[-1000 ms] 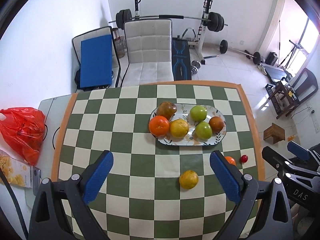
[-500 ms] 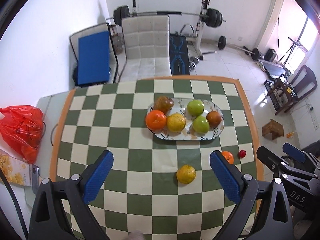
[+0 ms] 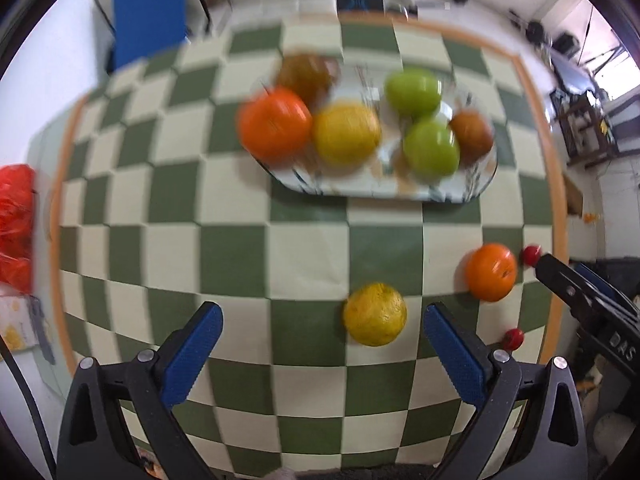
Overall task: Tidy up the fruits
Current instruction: 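Grasp the small yellow citrus with the left tool while the right tool grasps the orange, then carry the yellow citrus onto the plate with the left tool while the right tool carries the orange there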
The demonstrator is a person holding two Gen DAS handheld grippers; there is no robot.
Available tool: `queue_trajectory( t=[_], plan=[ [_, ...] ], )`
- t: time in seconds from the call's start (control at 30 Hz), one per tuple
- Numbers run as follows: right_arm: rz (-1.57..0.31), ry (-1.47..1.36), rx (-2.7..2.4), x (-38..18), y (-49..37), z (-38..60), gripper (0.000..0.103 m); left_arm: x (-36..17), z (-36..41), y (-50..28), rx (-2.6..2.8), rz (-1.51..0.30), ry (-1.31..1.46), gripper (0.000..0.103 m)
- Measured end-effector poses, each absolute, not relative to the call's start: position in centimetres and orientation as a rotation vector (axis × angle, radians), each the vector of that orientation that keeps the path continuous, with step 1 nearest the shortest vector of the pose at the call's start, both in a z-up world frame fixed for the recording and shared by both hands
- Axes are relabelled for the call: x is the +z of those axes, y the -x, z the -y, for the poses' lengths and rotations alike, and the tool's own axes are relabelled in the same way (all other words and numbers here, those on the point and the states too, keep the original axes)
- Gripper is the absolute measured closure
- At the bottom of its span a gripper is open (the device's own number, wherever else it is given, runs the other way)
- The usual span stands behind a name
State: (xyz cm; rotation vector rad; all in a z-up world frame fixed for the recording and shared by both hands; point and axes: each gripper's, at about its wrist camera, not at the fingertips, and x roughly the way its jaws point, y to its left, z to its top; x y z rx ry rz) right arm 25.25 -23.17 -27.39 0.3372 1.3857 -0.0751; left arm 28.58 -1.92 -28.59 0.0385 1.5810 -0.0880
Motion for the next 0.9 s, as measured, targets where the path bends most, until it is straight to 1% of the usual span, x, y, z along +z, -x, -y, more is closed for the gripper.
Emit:
queue_trajectory(
  t=[0.07, 0.2, 0.23, 0.27, 0.3, 0.33, 0.37, 0.4, 0.43, 0.57, 0.7, 0.8, 0.9],
  plan=[
    [-1.465, -0.349, -0.072, -30.8, -26.0, 23.6, 0.008, -31.0, 2.7, -28.5, -0.098, -1.639, -0.04, 0.0],
    [-1.553, -0.34, -0.062, -35.2, -26.6, 23.8, 0.015, -35.5, 4.2, -27.9, -0.133, -1.739, -0.063, 0.0],
    [-1.563, -0.343, -0.059, -35.7, -26.7, 23.8, 0.018, -36.1, 4.5, -27.7, -0.143, -1.746, -0.065, 0.0],
    [-1.584, -0.351, -0.047, -36.8, -26.8, 23.7, 0.019, -36.5, 4.9, -27.6, -0.154, -1.748, -0.069, 0.001],
    [-1.597, -0.357, -0.042, -37.4, -26.9, 23.7, 0.021, -36.9, 5.2, -27.5, -0.168, -1.744, -0.07, 0.006],
    [-1.607, -0.359, -0.042, -38.0, -26.9, 23.7, 0.026, -37.1, 5.4, -27.4, -0.177, -1.737, -0.069, 0.011],
    [-1.614, -0.356, -0.032, -38.7, -26.9, 23.5, 0.028, -37.2, 5.6, -27.3, -0.182, -1.727, -0.071, 0.029],
    [-1.616, -0.363, -0.024, -39.0, -26.9, 23.4, 0.032, -37.4, 5.7, -27.3, -0.184, -1.727, -0.077, 0.045],
    [-1.615, -0.379, -0.015, -39.4, -26.9, 23.4, 0.036, -37.6, 5.7, -27.2, -0.193, -1.737, -0.059, 0.049],
    [-1.605, -0.321, -0.004, -39.5, -26.9, 22.5, 0.037, -36.9, 5.1, -26.6, -0.169, -1.705, -0.08, 0.049],
    [-1.637, -0.302, 0.086, -39.4, -25.8, 20.5, 0.037, -36.1, 3.2, -25.6, -0.137, -1.69, -0.072, 0.049],
    [-1.682, -0.293, 0.124, -40.2, -24.8, 19.3, 0.036, -36.3, 2.1, -25.1, -0.117, -1.698, -0.048, 0.049],
    [-1.67, -0.268, 0.105, -40.2, -24.5, 19.0, 0.036, -36.9, 1.3, -24.9, -0.097, -1.704, -0.028, 0.049]
  ],
)
